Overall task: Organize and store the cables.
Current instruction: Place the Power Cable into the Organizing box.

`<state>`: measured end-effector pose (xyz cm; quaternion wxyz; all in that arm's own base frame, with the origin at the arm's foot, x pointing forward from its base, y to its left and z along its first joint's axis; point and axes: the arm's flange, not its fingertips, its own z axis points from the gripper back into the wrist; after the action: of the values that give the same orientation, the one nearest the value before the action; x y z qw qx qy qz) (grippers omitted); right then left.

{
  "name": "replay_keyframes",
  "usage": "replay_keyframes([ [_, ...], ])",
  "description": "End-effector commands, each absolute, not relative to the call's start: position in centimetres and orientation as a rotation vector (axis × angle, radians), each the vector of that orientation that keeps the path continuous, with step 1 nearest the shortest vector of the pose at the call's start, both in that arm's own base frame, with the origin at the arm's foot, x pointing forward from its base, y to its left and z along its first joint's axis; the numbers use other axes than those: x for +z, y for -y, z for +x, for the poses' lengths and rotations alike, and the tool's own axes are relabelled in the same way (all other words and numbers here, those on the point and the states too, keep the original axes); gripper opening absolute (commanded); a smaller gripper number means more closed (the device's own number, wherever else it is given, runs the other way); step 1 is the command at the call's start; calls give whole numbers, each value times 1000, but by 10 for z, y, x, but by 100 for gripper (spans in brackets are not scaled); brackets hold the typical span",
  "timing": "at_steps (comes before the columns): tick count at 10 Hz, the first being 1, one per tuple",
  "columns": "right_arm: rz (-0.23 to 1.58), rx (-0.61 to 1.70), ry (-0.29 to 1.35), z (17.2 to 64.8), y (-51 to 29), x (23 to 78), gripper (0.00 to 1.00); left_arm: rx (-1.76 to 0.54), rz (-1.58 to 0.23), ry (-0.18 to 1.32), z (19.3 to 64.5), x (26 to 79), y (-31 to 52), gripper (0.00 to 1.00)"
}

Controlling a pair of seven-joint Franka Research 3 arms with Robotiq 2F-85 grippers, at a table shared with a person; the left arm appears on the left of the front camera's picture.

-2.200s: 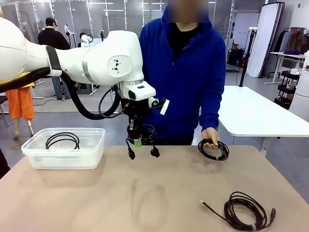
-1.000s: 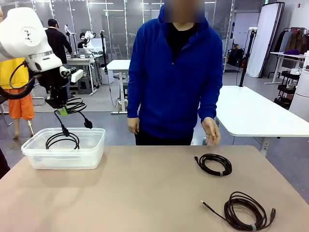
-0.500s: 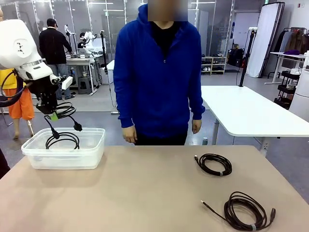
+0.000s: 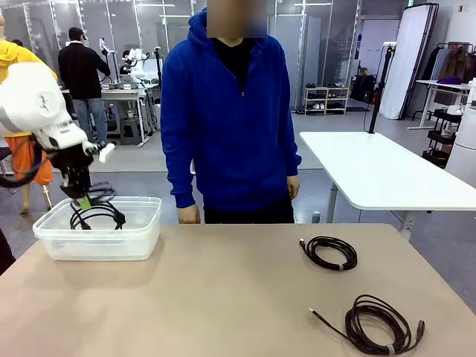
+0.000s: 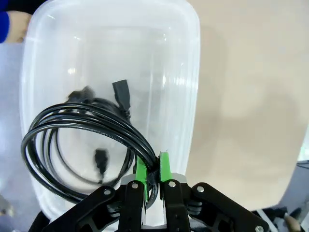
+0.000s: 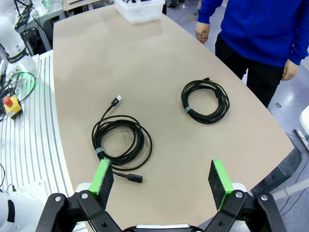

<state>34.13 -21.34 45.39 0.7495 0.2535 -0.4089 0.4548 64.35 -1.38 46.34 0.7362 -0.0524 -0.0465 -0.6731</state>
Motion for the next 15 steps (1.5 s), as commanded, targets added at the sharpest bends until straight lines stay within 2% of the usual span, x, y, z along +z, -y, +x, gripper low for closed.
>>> replay_keyframes([
  [1, 554, 994, 913, 343, 213, 455, 100, -1426, -117, 53, 658, 431, 22, 12],
  [2, 554, 994, 913, 343, 213, 455, 100, -1431, -155, 89, 660, 432, 19, 12],
  [3, 554, 994, 913, 343, 213, 455, 100, -1426, -152, 52, 661, 430, 18, 12],
  [4, 554, 994, 913, 343, 213, 455, 100, -1415, -146, 31, 660, 429, 19, 45],
  [5, 554, 994, 913, 343, 213, 455, 100, -1417, -163, 29, 658, 430, 18, 51],
  [6, 554, 994, 913, 343, 213, 455, 100, -1412, -185, 38, 659, 430, 19, 83],
  [7, 554, 994, 913, 343, 213, 455, 100, -1409, -188, 46, 662, 429, 20, 88],
  [8, 554, 994, 913, 343, 213, 455, 100, -1400, -213, 61, 663, 429, 19, 100],
  [10, 554, 994, 913, 343, 213, 455, 100, -1396, -207, 50, 660, 429, 19, 100],
  [11, 554, 994, 913, 343, 213, 455, 100, -1394, -205, 49, 660, 428, 19, 93],
  [12, 554, 994, 913, 343, 213, 455, 100, -1382, -198, 53, 662, 427, 19, 100],
  [15, 554, 994, 913, 343, 213, 455, 100, -1409, -180, 48, 658, 427, 19, 100],
])
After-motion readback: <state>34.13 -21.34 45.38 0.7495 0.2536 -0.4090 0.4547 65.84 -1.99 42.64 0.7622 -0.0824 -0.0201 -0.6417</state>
